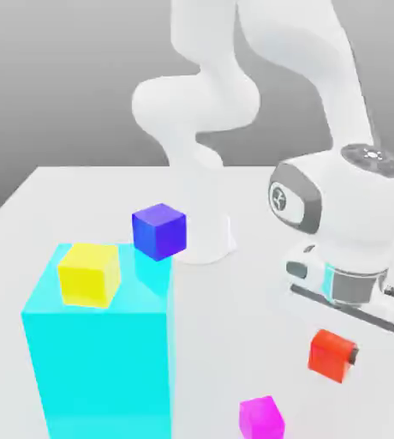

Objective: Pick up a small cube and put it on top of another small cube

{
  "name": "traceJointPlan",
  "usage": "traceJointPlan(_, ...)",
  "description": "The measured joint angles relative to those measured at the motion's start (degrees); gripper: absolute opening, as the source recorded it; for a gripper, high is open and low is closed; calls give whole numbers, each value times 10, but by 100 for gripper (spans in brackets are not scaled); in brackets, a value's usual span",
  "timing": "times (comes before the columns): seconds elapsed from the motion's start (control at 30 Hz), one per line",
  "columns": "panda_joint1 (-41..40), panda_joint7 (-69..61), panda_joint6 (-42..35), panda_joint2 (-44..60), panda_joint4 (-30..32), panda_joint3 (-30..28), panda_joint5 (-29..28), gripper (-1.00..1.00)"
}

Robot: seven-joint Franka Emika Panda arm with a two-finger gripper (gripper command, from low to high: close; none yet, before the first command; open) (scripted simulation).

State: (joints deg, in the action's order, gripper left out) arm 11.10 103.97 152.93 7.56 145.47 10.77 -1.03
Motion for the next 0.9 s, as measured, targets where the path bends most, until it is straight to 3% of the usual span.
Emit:
traceJointPlan(0.13, -38, -119, -84, -84, -1, -23, 50, -100)
traceJointPlan(0.27, -60, -214, -168, -167, -2, -56, 63, -100)
traceJointPlan(0.63, -128, -390, -397, -395, -3, -149, -6, -100)
traceJointPlan(0.77, -137, -404, -339, -390, 48, -157, -15, -100)
traceJointPlan(0.8, -138, -404, -321, -384, 61, -157, -15, 100)
traceJointPlan(0.9, -138, -404, -321, -384, 61, -157, -15, 100)
